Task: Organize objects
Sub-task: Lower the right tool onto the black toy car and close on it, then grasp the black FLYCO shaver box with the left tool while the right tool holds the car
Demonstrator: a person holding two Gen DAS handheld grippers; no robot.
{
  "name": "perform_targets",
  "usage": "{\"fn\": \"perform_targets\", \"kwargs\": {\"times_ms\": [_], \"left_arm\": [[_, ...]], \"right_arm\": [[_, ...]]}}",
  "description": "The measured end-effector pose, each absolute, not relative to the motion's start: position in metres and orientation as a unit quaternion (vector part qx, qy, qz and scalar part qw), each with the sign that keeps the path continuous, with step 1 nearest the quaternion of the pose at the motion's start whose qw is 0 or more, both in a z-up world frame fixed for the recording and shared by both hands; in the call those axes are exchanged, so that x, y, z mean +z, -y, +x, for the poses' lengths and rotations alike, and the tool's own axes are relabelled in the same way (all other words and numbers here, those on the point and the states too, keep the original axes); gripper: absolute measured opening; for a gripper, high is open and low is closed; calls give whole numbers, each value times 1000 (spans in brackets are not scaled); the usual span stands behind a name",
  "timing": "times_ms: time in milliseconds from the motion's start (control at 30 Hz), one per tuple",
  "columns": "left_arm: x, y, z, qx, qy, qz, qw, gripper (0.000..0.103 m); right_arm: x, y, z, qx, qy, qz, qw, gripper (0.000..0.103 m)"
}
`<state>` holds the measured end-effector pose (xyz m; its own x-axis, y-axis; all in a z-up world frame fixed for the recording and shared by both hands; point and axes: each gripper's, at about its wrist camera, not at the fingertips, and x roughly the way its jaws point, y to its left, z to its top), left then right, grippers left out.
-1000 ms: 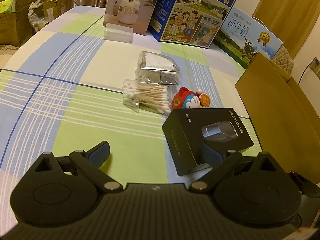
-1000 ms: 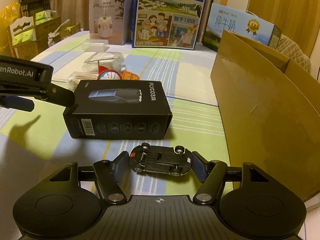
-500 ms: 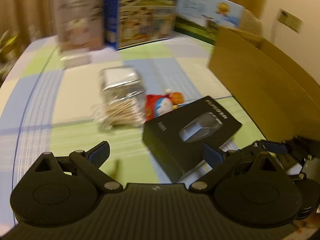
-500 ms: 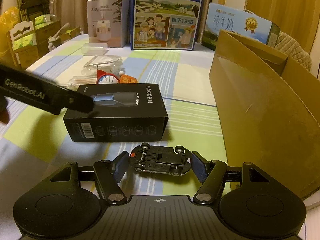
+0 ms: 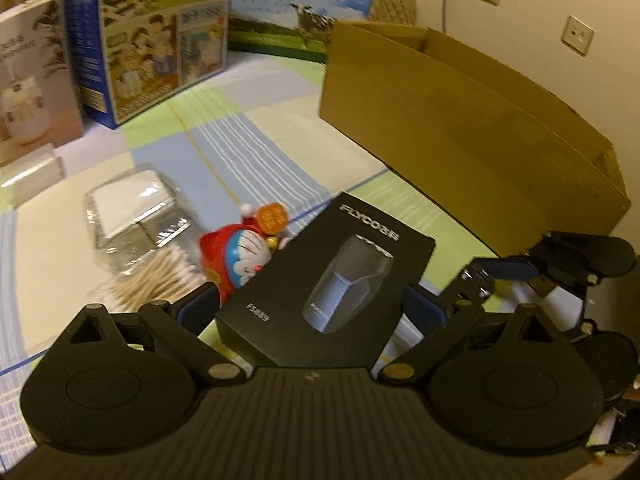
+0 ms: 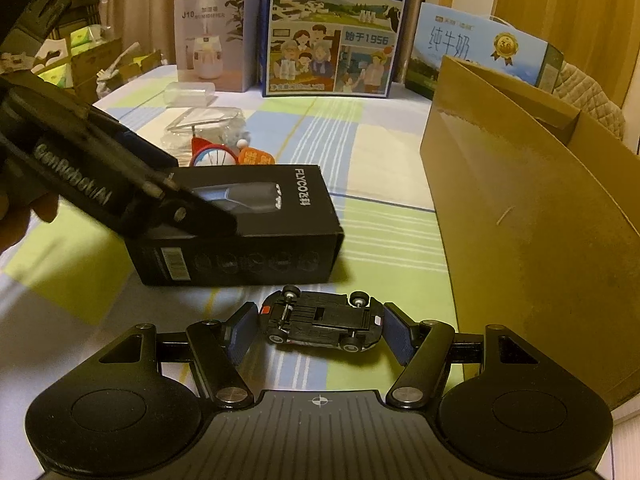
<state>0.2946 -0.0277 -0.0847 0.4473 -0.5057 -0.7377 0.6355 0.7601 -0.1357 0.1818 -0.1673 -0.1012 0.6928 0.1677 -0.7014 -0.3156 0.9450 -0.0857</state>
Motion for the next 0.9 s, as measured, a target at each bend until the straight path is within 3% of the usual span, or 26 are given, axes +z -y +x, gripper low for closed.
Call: {"fn": "perform_targets", "kwargs": {"times_ms": [300, 433, 900], "left_arm": [[-88, 46, 274, -352, -410, 174, 823, 95], [-87, 49, 272, -345, -413, 188, 822, 85], [-72, 17, 203, -223, -496, 157, 825, 85]], "right_arm": [[-100, 170, 179, 129, -377, -105, 911, 64], [-98, 173, 176, 128, -377, -106, 911, 64], [-82, 176, 155, 146, -372, -90, 912, 64]]}}
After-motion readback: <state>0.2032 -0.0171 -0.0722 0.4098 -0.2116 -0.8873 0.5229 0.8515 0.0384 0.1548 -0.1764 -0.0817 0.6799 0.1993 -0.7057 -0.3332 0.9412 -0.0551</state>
